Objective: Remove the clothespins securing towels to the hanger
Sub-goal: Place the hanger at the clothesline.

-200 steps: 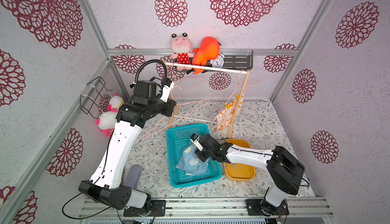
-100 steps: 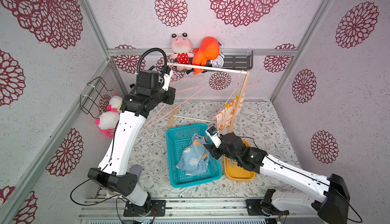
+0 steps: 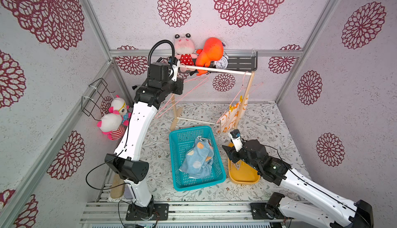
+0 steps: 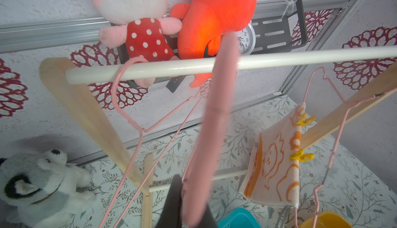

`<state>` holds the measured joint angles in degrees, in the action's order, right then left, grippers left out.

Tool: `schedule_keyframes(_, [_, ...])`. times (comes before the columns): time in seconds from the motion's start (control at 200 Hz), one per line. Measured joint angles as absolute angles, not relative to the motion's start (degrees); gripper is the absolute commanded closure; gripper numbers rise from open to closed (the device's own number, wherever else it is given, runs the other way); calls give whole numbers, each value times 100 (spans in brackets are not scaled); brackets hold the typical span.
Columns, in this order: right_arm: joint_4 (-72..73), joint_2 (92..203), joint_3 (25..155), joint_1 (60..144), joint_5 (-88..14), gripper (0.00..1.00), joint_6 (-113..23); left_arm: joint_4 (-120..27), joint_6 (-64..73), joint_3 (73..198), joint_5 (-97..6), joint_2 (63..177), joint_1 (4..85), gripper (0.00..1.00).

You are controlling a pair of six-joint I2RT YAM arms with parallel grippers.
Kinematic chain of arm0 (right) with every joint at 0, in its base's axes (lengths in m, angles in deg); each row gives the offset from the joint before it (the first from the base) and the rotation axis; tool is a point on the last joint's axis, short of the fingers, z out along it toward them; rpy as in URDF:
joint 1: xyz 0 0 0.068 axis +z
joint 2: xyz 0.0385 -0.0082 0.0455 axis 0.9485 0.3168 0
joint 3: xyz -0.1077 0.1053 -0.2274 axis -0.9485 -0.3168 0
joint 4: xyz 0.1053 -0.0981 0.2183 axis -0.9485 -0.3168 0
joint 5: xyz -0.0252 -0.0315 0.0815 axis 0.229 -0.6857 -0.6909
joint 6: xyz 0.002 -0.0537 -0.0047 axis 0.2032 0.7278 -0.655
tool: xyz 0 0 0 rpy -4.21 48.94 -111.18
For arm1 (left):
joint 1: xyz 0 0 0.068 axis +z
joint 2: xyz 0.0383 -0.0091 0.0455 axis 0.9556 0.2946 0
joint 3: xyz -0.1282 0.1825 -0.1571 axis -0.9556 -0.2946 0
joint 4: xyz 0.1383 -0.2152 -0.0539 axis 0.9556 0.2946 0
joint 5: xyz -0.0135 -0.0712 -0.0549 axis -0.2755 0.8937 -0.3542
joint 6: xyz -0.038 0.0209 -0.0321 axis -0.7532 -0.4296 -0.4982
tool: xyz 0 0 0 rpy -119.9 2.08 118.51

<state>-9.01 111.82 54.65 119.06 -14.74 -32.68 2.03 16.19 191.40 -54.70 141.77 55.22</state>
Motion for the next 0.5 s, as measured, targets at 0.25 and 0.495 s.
schedule_keyframes(0.25, [-851, 11036, 5284, 11886, -1474, 42, -3323, -66, 1346, 19591, -5367, 14732, 5515, 100])
schedule_keyframes(0.495, [-785, 10896, 5210, 11866, -1474, 43, -3325, -168, 1178, 20085, -5212, 15305, 5485, 100])
